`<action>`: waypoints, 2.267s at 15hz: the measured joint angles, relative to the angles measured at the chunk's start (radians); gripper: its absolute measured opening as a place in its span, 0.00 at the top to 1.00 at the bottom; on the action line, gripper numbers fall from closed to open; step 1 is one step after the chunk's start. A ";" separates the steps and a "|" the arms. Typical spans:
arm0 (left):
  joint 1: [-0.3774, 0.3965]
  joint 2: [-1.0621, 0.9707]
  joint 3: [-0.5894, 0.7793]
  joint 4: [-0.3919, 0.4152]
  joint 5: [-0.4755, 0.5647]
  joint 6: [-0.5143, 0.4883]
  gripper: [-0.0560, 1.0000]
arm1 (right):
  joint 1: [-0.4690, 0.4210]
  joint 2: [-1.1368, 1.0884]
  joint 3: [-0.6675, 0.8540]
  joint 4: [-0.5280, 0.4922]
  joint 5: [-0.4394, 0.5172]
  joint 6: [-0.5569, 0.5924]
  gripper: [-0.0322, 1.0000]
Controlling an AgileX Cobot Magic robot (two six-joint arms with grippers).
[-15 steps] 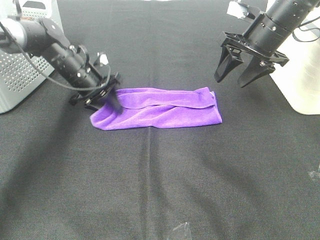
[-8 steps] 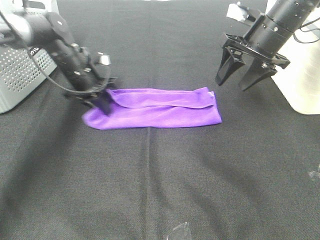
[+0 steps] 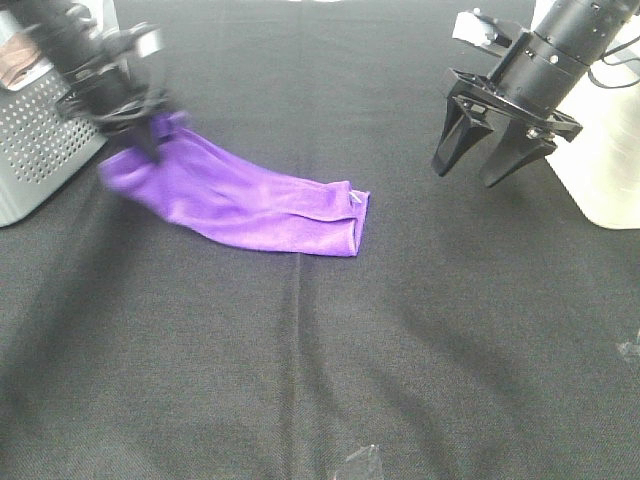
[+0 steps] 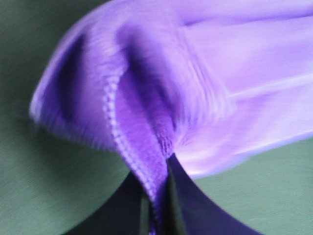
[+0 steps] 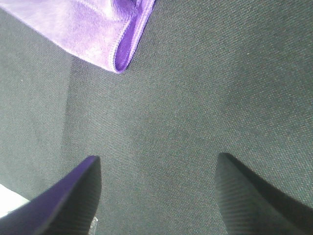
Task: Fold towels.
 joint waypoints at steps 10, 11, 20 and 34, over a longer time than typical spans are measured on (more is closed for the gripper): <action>-0.264 0.205 -0.247 -0.083 0.000 -0.104 0.81 | 0.000 -0.029 0.000 0.018 0.000 0.000 0.35; -0.270 0.205 -0.247 -0.119 0.000 -0.107 0.68 | 0.000 -0.046 0.000 0.018 0.000 0.000 0.35; -0.242 0.205 -0.280 -0.528 0.000 -0.016 0.23 | 0.000 -0.189 0.000 0.018 0.000 0.000 0.35; -0.263 0.430 -0.295 -0.829 -0.177 0.122 0.23 | 0.000 -0.190 0.000 0.017 0.004 -0.008 0.35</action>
